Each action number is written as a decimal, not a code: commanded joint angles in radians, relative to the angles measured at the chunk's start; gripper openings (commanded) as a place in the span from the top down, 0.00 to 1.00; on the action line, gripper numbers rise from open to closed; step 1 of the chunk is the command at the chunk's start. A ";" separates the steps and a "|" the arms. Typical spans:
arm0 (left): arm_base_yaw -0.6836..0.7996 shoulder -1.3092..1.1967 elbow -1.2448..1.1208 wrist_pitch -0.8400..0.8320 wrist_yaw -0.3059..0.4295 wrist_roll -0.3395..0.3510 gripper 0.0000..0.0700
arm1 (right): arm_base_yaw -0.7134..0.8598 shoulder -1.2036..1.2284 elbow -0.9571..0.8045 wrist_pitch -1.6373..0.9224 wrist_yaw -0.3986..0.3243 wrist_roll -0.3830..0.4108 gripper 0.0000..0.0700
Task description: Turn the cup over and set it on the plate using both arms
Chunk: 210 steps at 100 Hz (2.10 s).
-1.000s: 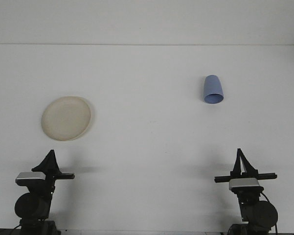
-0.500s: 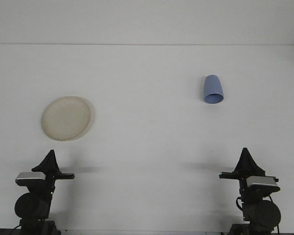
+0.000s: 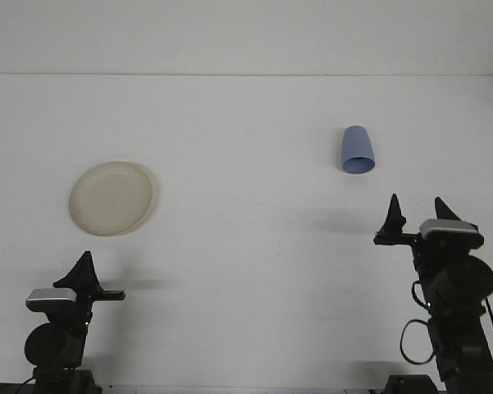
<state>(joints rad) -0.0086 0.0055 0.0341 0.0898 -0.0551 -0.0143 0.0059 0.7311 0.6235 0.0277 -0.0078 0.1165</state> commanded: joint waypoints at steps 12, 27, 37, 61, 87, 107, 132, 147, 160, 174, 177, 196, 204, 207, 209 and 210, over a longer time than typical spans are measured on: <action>0.002 -0.001 -0.020 0.010 0.000 -0.004 0.98 | 0.000 0.237 0.005 0.132 -0.004 -0.091 0.10; 0.002 -0.001 -0.020 0.010 0.000 -0.004 0.98 | 0.000 0.457 0.005 0.297 -0.003 -0.135 0.10; 0.002 -0.001 -0.020 0.010 0.000 -0.004 0.98 | -0.001 0.595 0.005 0.429 -0.002 -0.175 0.11; 0.002 -0.001 -0.020 0.010 0.000 -0.004 0.98 | -0.018 0.885 0.042 0.690 0.014 -0.259 0.12; 0.002 -0.001 -0.020 0.010 0.000 -0.004 0.98 | -0.056 1.117 0.253 0.690 0.012 -0.275 0.12; 0.002 -0.001 -0.020 0.010 0.000 -0.004 0.98 | -0.080 1.252 0.408 0.640 0.005 -0.278 0.15; 0.002 -0.001 -0.020 0.010 0.000 -0.004 0.98 | -0.078 1.268 0.445 0.624 -0.076 -0.262 1.00; 0.002 -0.001 -0.020 0.010 0.000 -0.004 0.98 | -0.077 1.217 0.445 0.619 -0.082 -0.219 1.00; 0.002 -0.001 -0.020 0.010 0.000 -0.004 0.98 | -0.079 1.124 0.445 0.586 -0.110 -0.180 1.00; 0.002 -0.001 -0.020 0.010 0.000 -0.004 0.98 | -0.080 0.980 0.445 0.451 -0.132 -0.103 1.00; 0.002 -0.001 -0.020 0.010 0.000 -0.004 0.98 | -0.079 0.946 0.445 0.412 -0.156 -0.087 1.00; 0.002 -0.001 -0.020 0.010 0.000 -0.004 0.98 | -0.077 0.744 0.446 0.202 -0.312 0.007 1.00; 0.002 -0.001 -0.020 0.010 0.000 -0.004 0.98 | -0.069 0.673 0.447 0.118 -0.342 0.045 1.00; 0.002 -0.001 -0.020 0.010 0.000 -0.004 0.98 | -0.062 0.648 0.448 0.084 -0.349 0.056 1.00; 0.002 -0.001 -0.020 0.010 0.000 -0.004 0.98 | -0.057 0.632 0.450 0.059 -0.356 0.061 1.00; 0.002 -0.001 -0.020 0.010 0.000 -0.004 0.98 | -0.056 0.629 0.451 0.052 -0.357 0.063 1.00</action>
<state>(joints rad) -0.0086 0.0055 0.0341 0.0898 -0.0551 -0.0143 -0.0593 1.3895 1.0504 0.1261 -0.3485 0.1188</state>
